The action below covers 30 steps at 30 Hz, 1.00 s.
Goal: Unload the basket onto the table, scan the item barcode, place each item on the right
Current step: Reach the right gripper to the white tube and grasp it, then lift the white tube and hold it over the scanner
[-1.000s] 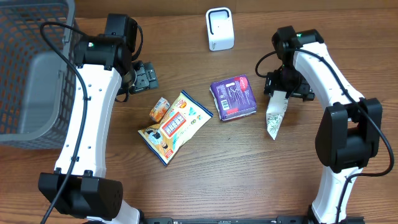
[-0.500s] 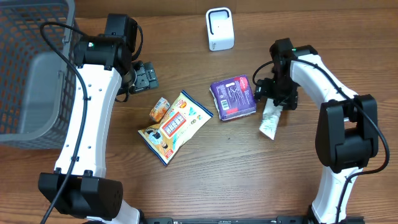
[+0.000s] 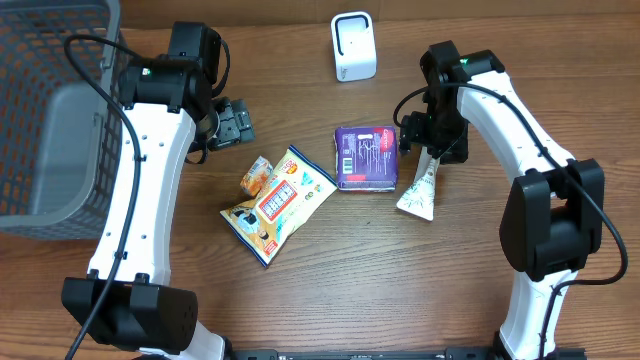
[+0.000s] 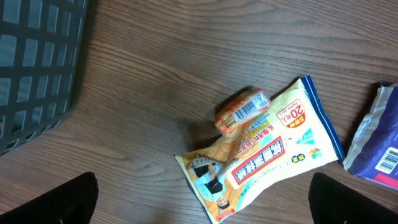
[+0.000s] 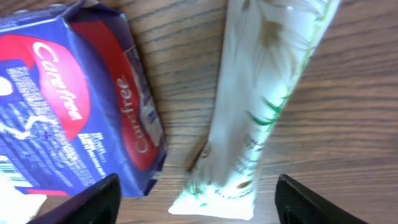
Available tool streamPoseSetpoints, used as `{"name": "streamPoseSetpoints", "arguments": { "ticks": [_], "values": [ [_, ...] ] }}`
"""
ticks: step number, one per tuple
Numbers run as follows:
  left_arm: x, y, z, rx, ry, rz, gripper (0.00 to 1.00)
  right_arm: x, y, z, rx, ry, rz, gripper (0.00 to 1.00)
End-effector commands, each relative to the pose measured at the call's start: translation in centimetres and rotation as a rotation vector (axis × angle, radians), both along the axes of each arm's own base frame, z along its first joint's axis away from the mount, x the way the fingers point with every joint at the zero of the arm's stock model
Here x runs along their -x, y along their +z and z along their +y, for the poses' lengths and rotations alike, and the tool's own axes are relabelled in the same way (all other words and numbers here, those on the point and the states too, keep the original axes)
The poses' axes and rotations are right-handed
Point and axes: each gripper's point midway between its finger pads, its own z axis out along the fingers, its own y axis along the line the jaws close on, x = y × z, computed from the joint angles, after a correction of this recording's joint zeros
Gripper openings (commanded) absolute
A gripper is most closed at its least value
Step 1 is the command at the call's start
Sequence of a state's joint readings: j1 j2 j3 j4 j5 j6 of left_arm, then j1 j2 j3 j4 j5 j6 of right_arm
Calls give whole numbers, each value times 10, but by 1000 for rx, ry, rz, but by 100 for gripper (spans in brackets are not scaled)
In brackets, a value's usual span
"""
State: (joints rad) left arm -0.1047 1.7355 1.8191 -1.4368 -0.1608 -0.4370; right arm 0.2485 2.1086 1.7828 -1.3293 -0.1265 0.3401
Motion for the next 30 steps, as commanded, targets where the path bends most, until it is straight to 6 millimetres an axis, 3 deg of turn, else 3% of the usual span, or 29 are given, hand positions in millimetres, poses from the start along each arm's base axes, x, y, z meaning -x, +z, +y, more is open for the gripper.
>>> {"name": "streamPoseSetpoints", "arguments": {
  "ticks": [1, 6, 13, 16, 20, 26, 30],
  "values": [
    [-2, 1, 0, -1, -11, -2, 100, 0, 5, -10, 37, -14, -28, 77],
    [-2, 1, 0, -1, -11, -2, 100, 2, -13, -27, 135, -90, -27, 76],
    [-2, 1, 0, -1, -11, -2, 100, -3, -31, -27, 126, -111, -59, 66],
    [-2, 1, 0, -1, -11, -2, 100, -2, -39, -27, 123, -114, -61, 56],
    [-2, 1, 0, -1, -11, -2, 100, -1, -46, -27, 123, -126, -62, 34],
    [-2, 1, 0, -1, -11, -2, 100, -2, -46, -27, 121, -137, -69, 24],
    [-2, 1, 0, -1, -11, -2, 100, -6, -45, -26, 117, -137, -80, 7]
  ]
}}
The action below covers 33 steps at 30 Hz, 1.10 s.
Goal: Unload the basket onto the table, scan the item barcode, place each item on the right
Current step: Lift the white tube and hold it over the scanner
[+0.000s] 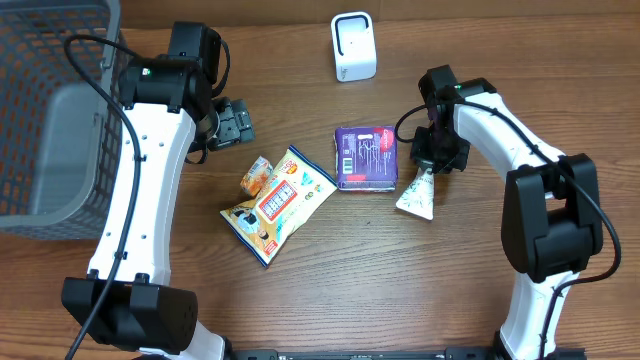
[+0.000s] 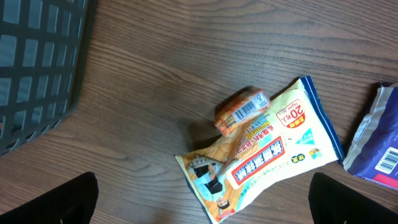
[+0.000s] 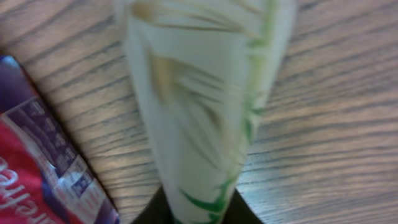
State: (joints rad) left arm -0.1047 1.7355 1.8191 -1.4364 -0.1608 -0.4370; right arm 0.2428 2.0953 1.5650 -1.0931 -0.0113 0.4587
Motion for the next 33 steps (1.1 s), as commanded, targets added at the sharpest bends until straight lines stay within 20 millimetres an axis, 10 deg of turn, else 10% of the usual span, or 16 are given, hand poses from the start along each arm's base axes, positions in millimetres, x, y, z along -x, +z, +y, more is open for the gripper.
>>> {"name": "streamPoseSetpoints", "arguments": {
  "ticks": [1, 22, 33],
  "values": [
    [-2, 1, 0, -1, -11, -2, 100, -5, 7, -3, 10, -13, -33, 5],
    [-2, 1, -1, -1, -11, -2, 100, -66, 63, 12, -34, 69, -251, 4],
    [-2, 1, 0, -1, -11, -2, 100, -138, 118, 41, -134, 160, -583, 4]
  ]
}}
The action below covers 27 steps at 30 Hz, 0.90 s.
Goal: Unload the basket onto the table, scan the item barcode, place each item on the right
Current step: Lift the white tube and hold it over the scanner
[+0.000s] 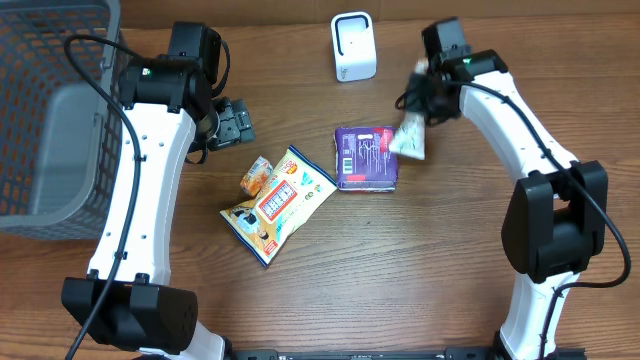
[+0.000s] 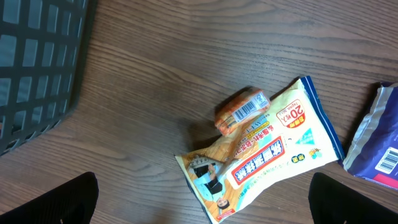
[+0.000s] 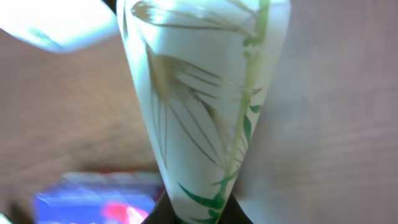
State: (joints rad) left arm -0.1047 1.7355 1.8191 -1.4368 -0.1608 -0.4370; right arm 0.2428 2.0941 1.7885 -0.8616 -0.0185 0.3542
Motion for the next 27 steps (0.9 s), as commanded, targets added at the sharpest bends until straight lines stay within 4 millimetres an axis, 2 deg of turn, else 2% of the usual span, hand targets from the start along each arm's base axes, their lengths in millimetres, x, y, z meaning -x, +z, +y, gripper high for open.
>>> {"name": "streamPoseSetpoints", "arguments": {
  "ticks": [1, 7, 11, 15, 20, 24, 27],
  "values": [
    [-2, 1, 0, -1, -11, -2, 100, -30, 42, 17, -53, 66, -168, 4],
    [-2, 1, -1, -1, -11, -3, 100, -68, 85, 47, -134, 110, -411, 4],
    [-2, 1, 0, -1, -11, -2, 100, -86, 115, 67, -178, 132, -565, 4],
    [-2, 1, 0, -1, -11, -2, 100, -98, 131, 88, -204, 147, -679, 4],
    [-2, 1, -1, -1, -11, -3, 100, -114, 119, 111, -167, 169, -773, 4],
    [-2, 1, -1, -1, -11, -3, 100, -125, 103, 125, -64, 279, -861, 4],
    [-2, 1, 0, -1, -11, -2, 100, -125, 99, 127, 14, 329, -879, 4]
  ]
}}
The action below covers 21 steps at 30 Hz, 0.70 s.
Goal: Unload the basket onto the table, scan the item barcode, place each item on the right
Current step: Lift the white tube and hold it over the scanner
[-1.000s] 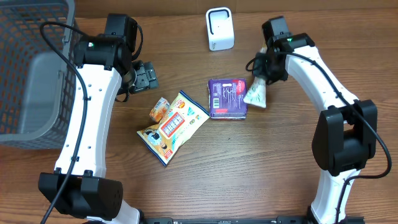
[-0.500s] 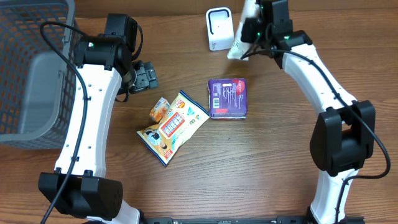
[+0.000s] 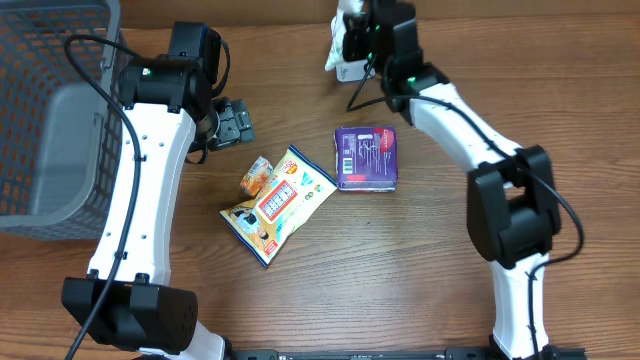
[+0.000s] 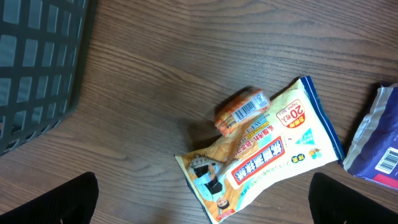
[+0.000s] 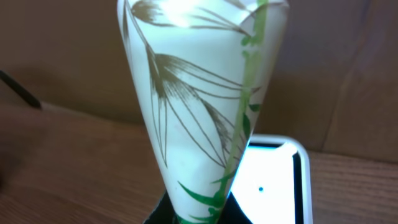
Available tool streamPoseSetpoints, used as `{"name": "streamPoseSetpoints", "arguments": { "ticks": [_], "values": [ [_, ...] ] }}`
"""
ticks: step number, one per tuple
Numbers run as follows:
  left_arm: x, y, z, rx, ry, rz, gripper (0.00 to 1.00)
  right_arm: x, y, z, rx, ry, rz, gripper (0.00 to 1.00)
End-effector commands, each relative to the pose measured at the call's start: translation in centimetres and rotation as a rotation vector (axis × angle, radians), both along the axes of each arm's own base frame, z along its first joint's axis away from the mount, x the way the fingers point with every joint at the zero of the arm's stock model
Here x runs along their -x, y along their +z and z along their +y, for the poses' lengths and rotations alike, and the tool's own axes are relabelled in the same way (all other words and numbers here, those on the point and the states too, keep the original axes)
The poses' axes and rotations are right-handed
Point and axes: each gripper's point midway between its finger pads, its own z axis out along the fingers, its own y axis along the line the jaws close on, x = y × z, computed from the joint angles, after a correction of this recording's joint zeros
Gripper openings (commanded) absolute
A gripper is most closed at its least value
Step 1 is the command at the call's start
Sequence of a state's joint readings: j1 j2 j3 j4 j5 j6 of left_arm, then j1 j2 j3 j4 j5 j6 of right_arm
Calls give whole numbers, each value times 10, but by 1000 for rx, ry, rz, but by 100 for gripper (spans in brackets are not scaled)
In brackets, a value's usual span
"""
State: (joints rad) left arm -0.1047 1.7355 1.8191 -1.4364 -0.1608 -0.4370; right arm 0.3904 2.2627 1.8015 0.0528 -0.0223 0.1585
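Observation:
A white pouch with green bamboo print (image 5: 199, 112) stands upright in my right gripper (image 5: 199, 214), which is shut on its lower end. Directly behind it is the white barcode scanner (image 5: 277, 180), its face lit. In the overhead view my right gripper (image 3: 365, 30) hangs at the table's far edge, over the scanner (image 3: 350, 68). My left gripper (image 3: 232, 122) stays at the back left, open and holding nothing, its fingers (image 4: 68, 199) spread wide above the table.
A yellow snack bag (image 3: 278, 203) and a small orange packet (image 3: 257, 175) lie mid-table, with a purple Carefree pack (image 3: 365, 157) to their right. A grey mesh basket (image 3: 50, 110) fills the far left.
My right gripper has carried the pouch from above the purple pack's right end back and left to the scanner, which now shows right behind the pouch. The left arm has not moved.
The pouch lay on the table right of the purple pack, with my right gripper open over it. Then the gripper was down at the pouch. Then it held the pouch lifted near the purple pack, and now holds it in front of the scanner.

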Motion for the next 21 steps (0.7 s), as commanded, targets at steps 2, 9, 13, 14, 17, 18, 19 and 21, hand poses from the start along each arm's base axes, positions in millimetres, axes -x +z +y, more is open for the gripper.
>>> {"name": "streamPoseSetpoints", "arguments": {
  "ticks": [2, 9, 13, 14, 17, 18, 19, 21],
  "values": [
    [-2, 1, 0, -1, -11, -2, 100, -12, 28, -12, 146, -41, -136, 4],
    [-2, 1, 0, -1, -11, -2, 100, -15, 27, -22, 331, -39, -192, 4],
    [-2, 1, 0, -1, -11, -2, 100, -16, 31, -21, 326, -40, -210, 4],
    [-2, 1, -1, -1, -11, -2, 100, -16, 33, -20, 322, -40, -217, 4],
    [-2, 1, 0, -1, -11, -2, 100, -17, 39, -17, 306, -26, -240, 4],
    [-2, 1, 0, -1, -11, -2, 100, -16, 40, -15, 301, -20, -246, 4],
    [-2, 1, 0, -1, -11, -2, 100, -16, 41, -14, 299, -16, -248, 4],
    [-2, 1, 0, -1, -11, -2, 100, -16, 39, -14, 295, -14, -245, 4]
  ]
}}
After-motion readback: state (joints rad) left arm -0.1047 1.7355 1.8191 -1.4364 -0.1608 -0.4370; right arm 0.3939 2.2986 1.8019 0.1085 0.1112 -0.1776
